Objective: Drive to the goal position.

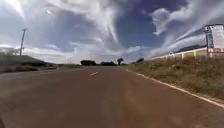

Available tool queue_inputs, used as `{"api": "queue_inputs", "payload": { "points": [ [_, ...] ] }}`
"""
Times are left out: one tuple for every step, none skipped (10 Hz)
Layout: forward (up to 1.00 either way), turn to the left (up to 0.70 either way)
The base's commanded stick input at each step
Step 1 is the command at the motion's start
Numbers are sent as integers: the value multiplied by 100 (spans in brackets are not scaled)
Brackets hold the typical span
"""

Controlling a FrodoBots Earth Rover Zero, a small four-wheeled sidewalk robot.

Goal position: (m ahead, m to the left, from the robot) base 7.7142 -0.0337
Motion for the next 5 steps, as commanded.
{"api": "queue_inputs", "payload": {
  "points": [
    [85,0],
    [85,0],
    [85,-4],
    [85,-11],
    [85,-18]
  ]
}}
